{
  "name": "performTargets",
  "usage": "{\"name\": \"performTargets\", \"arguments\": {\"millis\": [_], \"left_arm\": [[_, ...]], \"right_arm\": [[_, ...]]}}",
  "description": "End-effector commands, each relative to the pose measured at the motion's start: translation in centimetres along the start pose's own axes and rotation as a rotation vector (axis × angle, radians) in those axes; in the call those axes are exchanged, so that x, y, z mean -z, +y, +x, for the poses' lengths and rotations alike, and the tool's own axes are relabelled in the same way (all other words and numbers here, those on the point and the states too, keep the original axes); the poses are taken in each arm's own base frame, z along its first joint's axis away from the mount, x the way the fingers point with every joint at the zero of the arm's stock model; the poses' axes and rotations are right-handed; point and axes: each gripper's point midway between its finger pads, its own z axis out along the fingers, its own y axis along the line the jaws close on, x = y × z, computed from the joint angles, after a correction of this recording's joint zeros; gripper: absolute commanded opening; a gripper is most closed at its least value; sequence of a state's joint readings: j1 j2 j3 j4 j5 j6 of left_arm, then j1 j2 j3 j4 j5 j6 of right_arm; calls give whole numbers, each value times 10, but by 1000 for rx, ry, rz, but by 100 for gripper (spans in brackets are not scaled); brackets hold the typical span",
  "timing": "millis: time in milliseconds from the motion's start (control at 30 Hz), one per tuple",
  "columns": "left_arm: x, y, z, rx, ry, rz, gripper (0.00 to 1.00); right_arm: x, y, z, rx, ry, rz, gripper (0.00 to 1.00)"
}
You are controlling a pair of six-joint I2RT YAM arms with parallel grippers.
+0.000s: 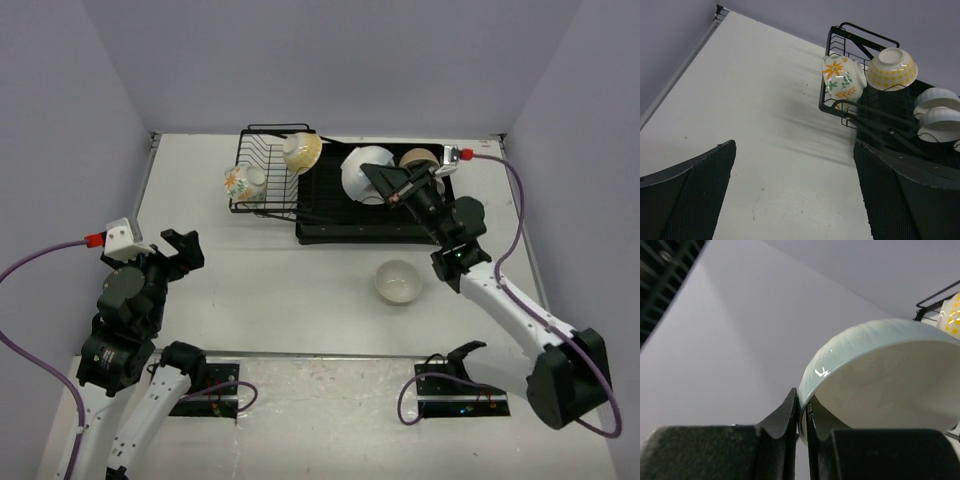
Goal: Unload the bowls from the dish rack
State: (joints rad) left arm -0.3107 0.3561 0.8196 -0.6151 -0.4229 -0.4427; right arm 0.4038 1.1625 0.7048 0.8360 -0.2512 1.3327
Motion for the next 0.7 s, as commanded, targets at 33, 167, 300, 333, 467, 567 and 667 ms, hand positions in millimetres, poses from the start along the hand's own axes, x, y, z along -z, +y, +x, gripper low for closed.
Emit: {"name": "performTargets", "arguments": {"millis": [33,167,300,333,467,567,667], "left_arm": [[-4,-3,-3,-7,-15,5,100],[-5,-2,-3,-7,-14,-2,100],[-6,1,-3,-7,-15,-15,100],[-7,1,-3,-7,-14,-15,100],[-6,1,-3,-7,-15,-18,100],[-7,2,-2,-8,-11,-20,100],[-6,1,-3,-8,-14,-19,100]], "right_arm": [[2,30,41,424,223,197,0],[23,-19,92,744,530,548,0],[54,-59,144,1035,742,812,0],[60,-67,152,1069,785,849,0],[87,-100,191,1198,995,967,0],[100,-127,221,1212,1138,961,0],[110,-149,237,1205,1216,965,0]]}}
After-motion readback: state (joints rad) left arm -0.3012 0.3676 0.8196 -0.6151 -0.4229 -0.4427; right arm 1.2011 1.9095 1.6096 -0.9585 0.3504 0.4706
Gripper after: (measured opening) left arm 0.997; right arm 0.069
